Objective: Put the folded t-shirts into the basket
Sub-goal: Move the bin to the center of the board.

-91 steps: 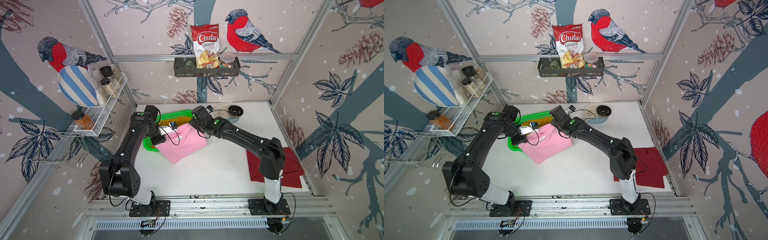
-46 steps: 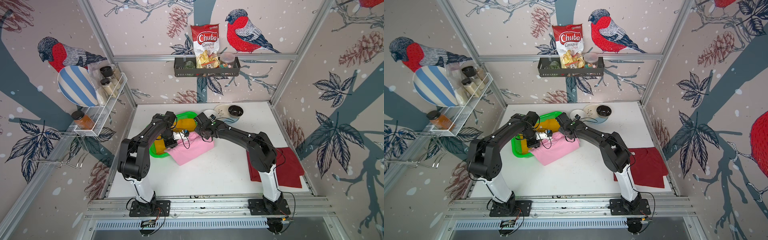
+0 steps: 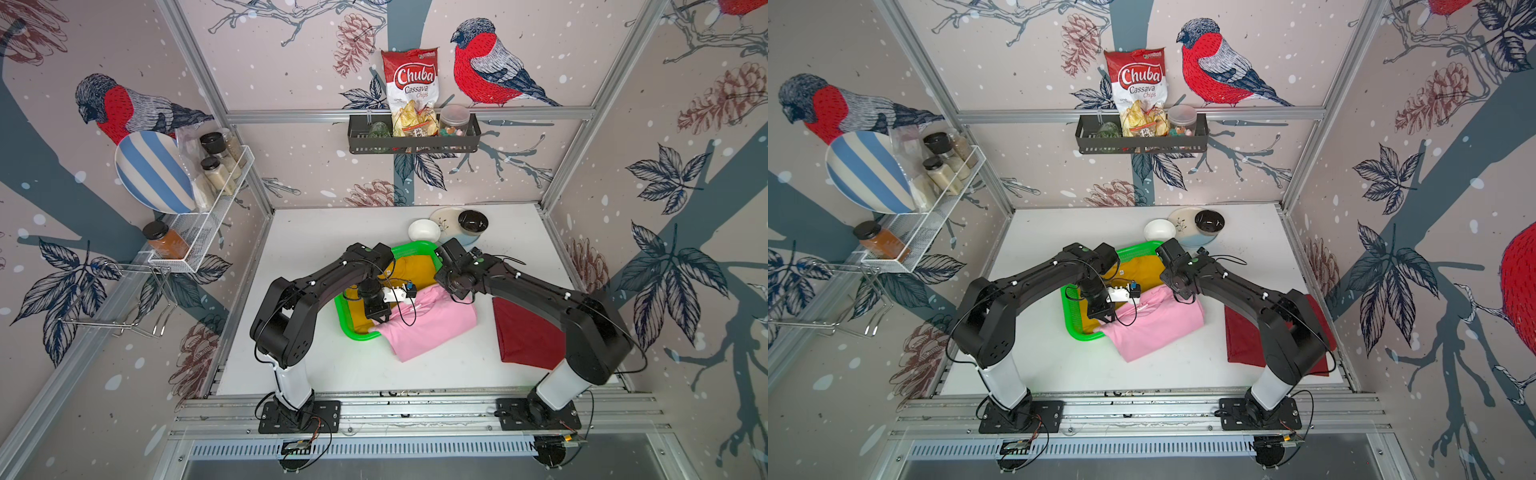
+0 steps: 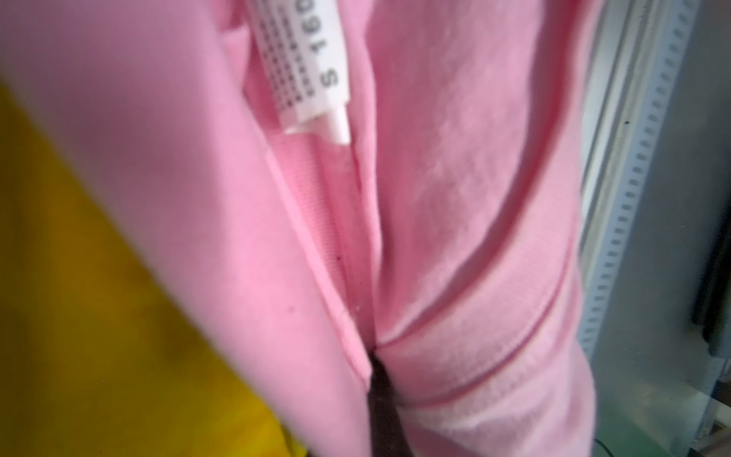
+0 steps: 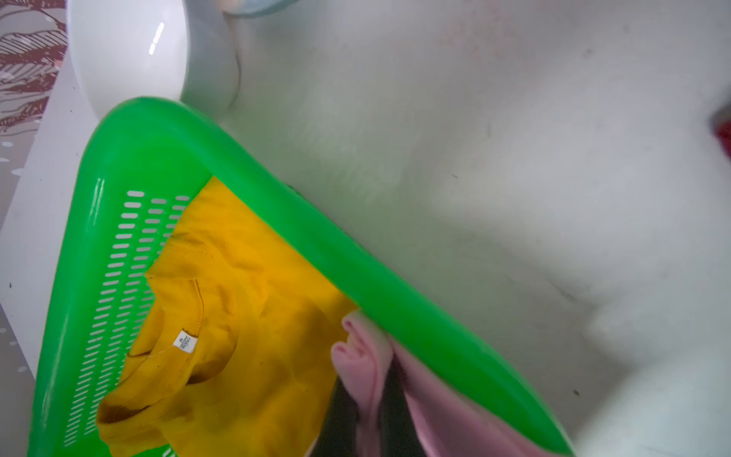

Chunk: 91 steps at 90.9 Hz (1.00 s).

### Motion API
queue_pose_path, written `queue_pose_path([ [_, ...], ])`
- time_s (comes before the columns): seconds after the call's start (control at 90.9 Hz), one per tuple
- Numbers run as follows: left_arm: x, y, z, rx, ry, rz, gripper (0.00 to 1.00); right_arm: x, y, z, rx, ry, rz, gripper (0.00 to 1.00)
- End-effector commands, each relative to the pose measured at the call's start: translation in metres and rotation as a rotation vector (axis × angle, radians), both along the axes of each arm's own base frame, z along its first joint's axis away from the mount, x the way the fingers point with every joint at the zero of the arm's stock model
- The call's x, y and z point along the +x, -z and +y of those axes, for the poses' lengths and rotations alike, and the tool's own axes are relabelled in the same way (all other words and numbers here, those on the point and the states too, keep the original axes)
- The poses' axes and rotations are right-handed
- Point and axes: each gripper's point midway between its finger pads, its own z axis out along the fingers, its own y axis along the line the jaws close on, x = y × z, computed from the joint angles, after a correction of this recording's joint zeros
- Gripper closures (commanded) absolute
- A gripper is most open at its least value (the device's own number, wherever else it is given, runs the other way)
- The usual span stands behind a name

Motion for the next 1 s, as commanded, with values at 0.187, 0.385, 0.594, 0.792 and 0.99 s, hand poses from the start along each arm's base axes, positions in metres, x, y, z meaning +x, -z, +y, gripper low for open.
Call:
queue_pose_path([
  [0.187, -0.054, -0.012, -0.005, 0.064, 0.056, 0.222, 1.0, -0.043, -0.004, -0.053, -0.144, 0.088, -0.032, 1.0],
  [0.385, -0.045, -0.064, 0.004, 0.04, 0.088, 0.116, 1.0, -0.043, -0.032, -0.049, -0.072, 0.101, -0.08, 1.0],
  [0.594, -0.017, -0.104, 0.038, 0.038, 0.02, 0.004, 1.0, -0.015, -0.058, -0.033, 0.003, 0.131, -0.1, 1.0],
  [0.792, 0.024, -0.066, 0.059, 0.139, -0.08, -0.074, 1.0, 0.007, -0.014, -0.018, -0.04, 0.151, 0.013, 1.0],
  [0.99, 0.016, -0.003, 0.061, 0.205, -0.11, 0.048, 1.0, -0.006, 0.049, -0.027, -0.132, 0.167, 0.161, 1.0],
])
